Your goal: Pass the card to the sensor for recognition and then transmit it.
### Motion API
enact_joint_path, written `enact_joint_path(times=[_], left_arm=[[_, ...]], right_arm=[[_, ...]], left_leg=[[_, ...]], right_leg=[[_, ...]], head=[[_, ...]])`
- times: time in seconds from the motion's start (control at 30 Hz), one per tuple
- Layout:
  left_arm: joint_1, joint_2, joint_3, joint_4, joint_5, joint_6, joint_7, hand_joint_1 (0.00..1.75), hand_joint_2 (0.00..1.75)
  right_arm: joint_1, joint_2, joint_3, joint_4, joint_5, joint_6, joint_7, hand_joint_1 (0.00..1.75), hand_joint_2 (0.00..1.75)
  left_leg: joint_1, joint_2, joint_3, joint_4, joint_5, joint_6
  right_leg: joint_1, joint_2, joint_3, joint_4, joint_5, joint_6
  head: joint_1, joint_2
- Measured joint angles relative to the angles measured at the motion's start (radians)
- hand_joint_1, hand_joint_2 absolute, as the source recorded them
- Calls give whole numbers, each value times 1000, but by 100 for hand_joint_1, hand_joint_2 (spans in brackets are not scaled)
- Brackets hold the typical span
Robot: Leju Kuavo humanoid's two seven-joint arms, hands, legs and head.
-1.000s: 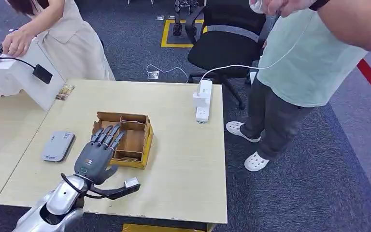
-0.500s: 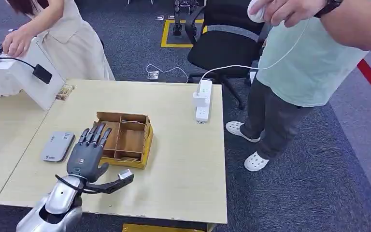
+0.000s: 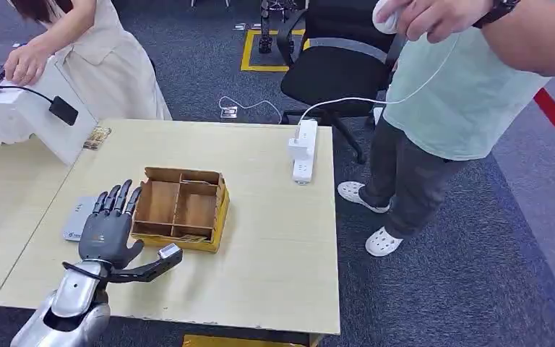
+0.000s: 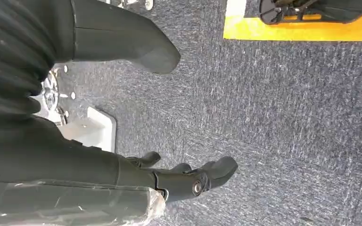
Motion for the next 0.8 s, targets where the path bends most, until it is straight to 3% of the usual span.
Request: enact_joint_path(times=[0.8], left_arm=[[2,-3,17,7,106,-36,-95,0,175]], right_arm=[[0,3,7,2,-18,-6,-3,0,175]], left_leg=[[0,0,0,0,0,0]], right_leg=[[0,0,0,0,0,0]], head=[[0,0]])
